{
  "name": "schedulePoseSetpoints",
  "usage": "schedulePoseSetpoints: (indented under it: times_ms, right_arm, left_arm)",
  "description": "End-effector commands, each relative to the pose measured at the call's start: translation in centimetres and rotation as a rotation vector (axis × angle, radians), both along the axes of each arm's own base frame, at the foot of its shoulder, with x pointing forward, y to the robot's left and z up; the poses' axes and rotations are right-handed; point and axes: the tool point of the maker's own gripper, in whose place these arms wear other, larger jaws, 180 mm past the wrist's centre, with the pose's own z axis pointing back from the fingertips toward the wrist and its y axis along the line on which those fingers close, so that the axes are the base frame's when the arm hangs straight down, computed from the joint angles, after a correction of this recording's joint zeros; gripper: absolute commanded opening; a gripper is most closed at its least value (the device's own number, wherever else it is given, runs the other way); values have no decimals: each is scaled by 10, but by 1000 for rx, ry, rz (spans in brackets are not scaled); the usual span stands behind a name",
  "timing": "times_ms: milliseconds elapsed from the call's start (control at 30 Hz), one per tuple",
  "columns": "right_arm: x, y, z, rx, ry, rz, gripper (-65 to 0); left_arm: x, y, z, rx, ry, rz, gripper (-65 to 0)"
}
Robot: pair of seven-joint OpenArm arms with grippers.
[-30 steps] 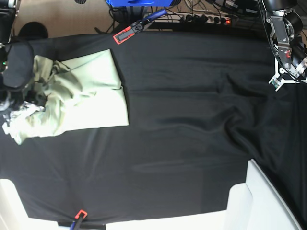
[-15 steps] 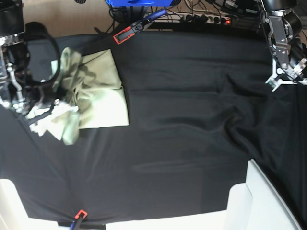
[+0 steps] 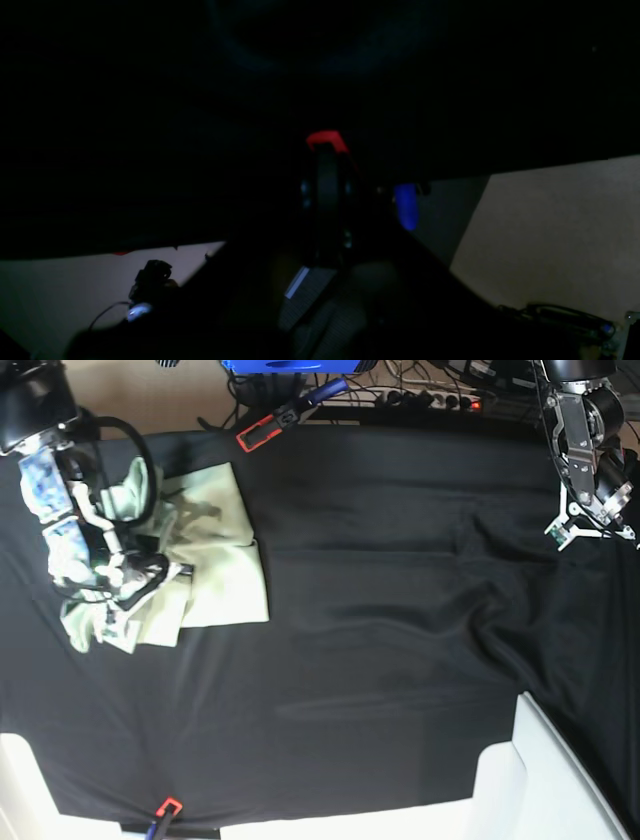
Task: Fold the T-shirt properly
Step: 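Lift and fold the shirt's bunched end over with the right gripper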
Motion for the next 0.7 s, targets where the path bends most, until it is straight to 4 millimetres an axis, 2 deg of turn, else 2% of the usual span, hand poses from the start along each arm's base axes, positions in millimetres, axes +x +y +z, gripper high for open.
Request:
schedulePoseSetpoints:
  times_ms: [0, 267, 467, 667]
  right_arm:
    - [11, 1, 10, -17, -46, 2, -650]
    - [2, 44, 4, -160, -72, 208, -649]
    - [10, 52, 11, -305, -143, 304, -647]
    - [5, 54, -3, -485, -124, 437, -646]
  left_arm:
    - [6, 8, 11, 42, -14, -6, -650]
    - [7, 5, 10, 40, -11, -14, -650]
    - [7, 6, 10, 41, -10, -13, -650]
    - [5, -2, 4, 21, -11, -6, -650]
